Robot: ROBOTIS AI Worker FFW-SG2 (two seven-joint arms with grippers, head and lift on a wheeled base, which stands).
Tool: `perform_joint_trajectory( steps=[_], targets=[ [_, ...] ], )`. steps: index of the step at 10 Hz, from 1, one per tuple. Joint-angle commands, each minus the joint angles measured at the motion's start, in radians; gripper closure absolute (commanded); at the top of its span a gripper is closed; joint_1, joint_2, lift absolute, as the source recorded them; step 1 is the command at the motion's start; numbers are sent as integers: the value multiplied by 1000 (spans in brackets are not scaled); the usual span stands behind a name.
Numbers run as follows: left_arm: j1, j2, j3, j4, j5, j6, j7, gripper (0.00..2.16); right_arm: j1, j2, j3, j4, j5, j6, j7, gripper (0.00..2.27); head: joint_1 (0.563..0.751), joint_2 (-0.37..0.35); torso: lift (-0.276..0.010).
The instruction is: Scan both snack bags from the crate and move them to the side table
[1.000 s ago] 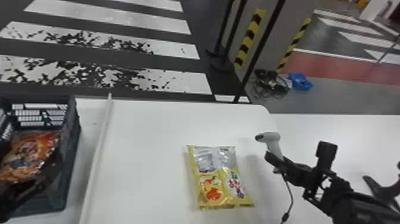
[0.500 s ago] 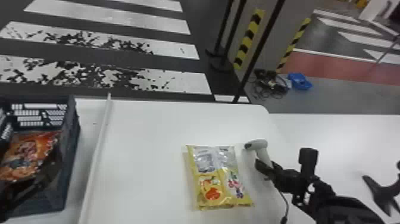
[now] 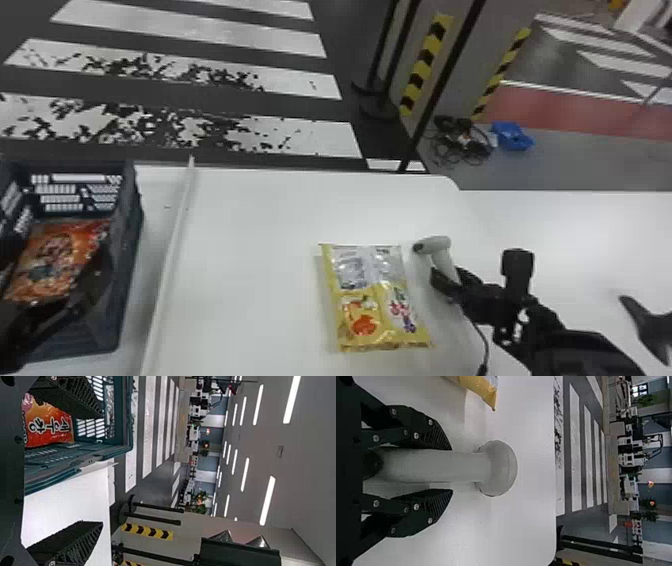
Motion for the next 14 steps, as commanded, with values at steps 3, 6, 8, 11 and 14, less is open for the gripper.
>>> perform_joint_trajectory(
  steps=[3, 6, 8, 11, 14],
  targets=[
    [1, 5, -2, -5, 0, 2, 0, 36, 102, 0, -76, -186, -32, 21, -15, -2, 695, -295, -95],
    [-2, 17, -10, -17, 5, 5, 0, 36, 302, 50, -182, -622, -104, 249, -50, 26, 695, -280, -95],
    [0, 18, -16, -20, 6, 5, -2, 36, 317, 76, -163, -696, -106, 331, -43, 90, 695, -239, -95],
    [15, 29, 4, -28, 12, 5, -2, 36, 317, 153, -106, -694, -86, 316, -36, 151, 695, -181, -95],
    [11, 28, -2, -23, 12, 8, -3, 36, 322, 193, -39, -694, -66, 295, -35, 151, 695, -112, -95]
  ],
)
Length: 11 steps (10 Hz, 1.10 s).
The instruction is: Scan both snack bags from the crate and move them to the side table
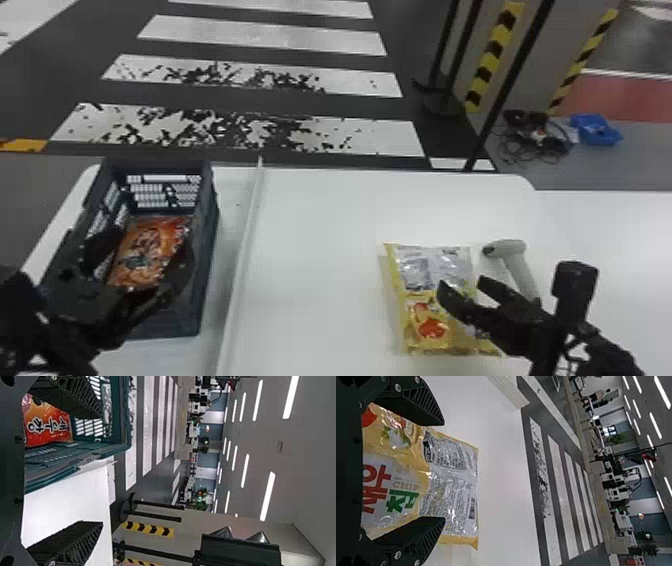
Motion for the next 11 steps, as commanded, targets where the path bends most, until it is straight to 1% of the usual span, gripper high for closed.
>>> perform_joint_trajectory(
  steps=[1, 2, 3, 4, 5, 6, 7, 8, 9, 11],
  targets=[
    [-2, 0, -1, 1, 0, 2, -1, 36, -4, 8, 31, 7, 23, -26, -1, 151, 695, -102, -95],
    [-2, 1, 1, 1, 0, -1, -1, 36, -6, 10, 54, 37, 48, -121, 1, 151, 695, -85, -95],
    [1, 1, 4, 1, 3, -1, -2, 36, -18, 8, 72, 77, 86, -158, 5, 184, 695, -76, -95],
    [6, 1, 13, 3, 8, -1, -10, 36, -30, 8, 91, 122, 122, -198, 10, 282, 695, -71, -95],
    [7, 1, 22, 4, 29, -4, -27, 36, -41, 5, 106, 156, 151, -207, 10, 377, 695, -69, -95],
    [7, 1, 22, 3, 29, -1, -30, 36, -50, 2, 118, 177, 166, -207, 13, 421, 695, -67, -95],
    [7, 0, 22, 3, 29, -1, -36, 36, -59, 1, 124, 183, 172, -183, 11, 829, 695, -63, -95],
    [7, -2, 22, 1, 29, -1, -39, 36, -67, -1, 126, 185, 178, -149, 10, 1787, 695, -62, -95],
    [7, -3, 22, 1, 29, -4, -39, 36, -66, -4, 126, 186, 177, -167, 8, 2240, 695, -64, -95],
    [10, -3, 25, 0, 29, -4, -39, 36, -44, -7, 115, 183, 158, -265, 1, 2240, 695, -66, -95]
  ],
)
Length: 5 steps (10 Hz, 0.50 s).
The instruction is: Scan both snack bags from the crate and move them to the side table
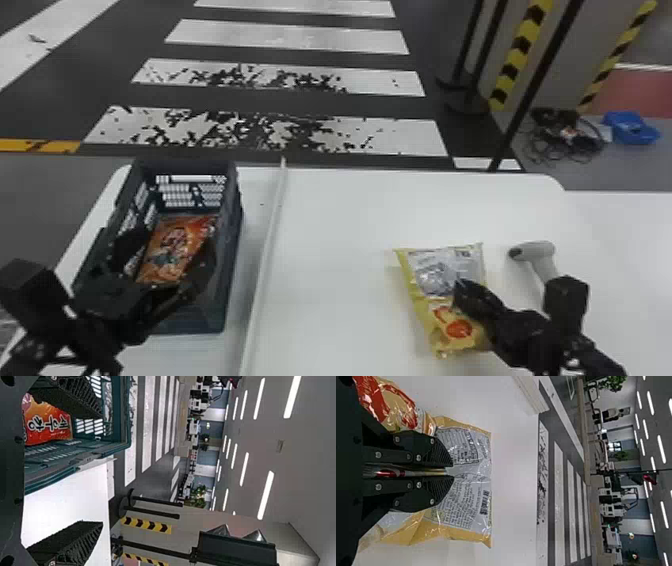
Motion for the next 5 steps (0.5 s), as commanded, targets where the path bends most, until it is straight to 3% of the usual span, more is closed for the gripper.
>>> perform_joint_trajectory(
  steps=[1, 3, 5],
  targets=[
    [2, 0, 1, -1, 0, -2, 0, 36, 24, -1, -11, -9, -24, -74, -5, 2240, 695, -69, -95],
    [9, -2, 5, 1, 0, -8, 0, 36, 74, -10, -65, -115, -64, -55, -5, 2240, 695, -75, -95],
    [10, -3, 5, 1, 0, -8, 0, 36, 123, -67, -172, -246, -130, 18, -5, 2240, 695, -90, -95]
  ],
)
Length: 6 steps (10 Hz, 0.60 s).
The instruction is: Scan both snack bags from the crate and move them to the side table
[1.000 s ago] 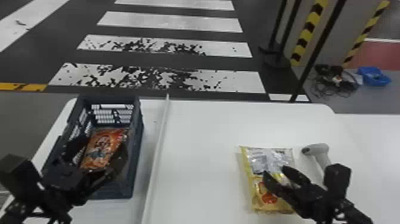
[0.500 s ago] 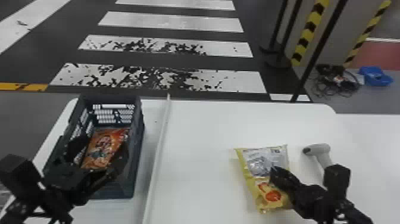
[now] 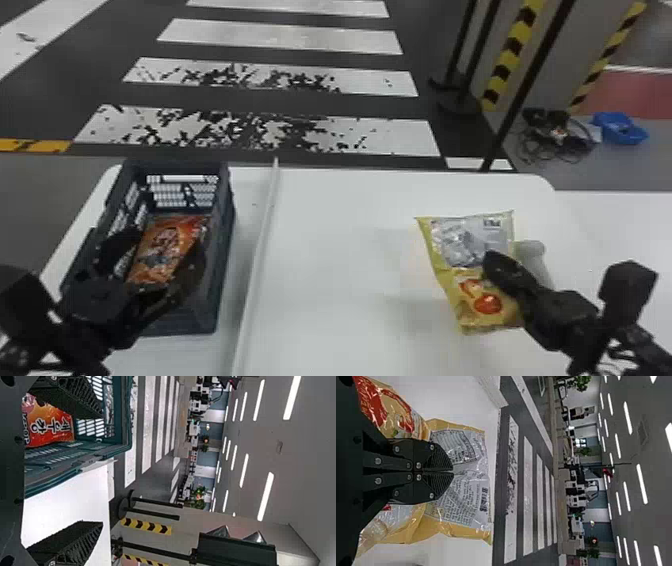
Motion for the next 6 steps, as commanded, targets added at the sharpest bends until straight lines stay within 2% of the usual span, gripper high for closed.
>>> perform_joint_trajectory(
  steps=[1, 3, 4, 6],
  targets=[
    [0, -3, -1, 3, -2, 0, 0, 36, 10, -62, -86, -41, -24, 49, 0, 2240, 695, -114, -95],
    [-1, -3, -1, 9, -2, 0, 0, 36, -35, -114, -165, 54, -7, 46, 2, 2240, 695, -170, -95],
    [0, -6, -3, 9, -2, 3, 0, 36, -72, -154, -175, 131, 2, 43, 0, 2240, 695, -215, -95],
    [5, -15, -6, 12, -9, 3, -3, 36, -168, -203, -162, 305, 63, 25, -2, 2240, 695, -289, -95]
  ],
)
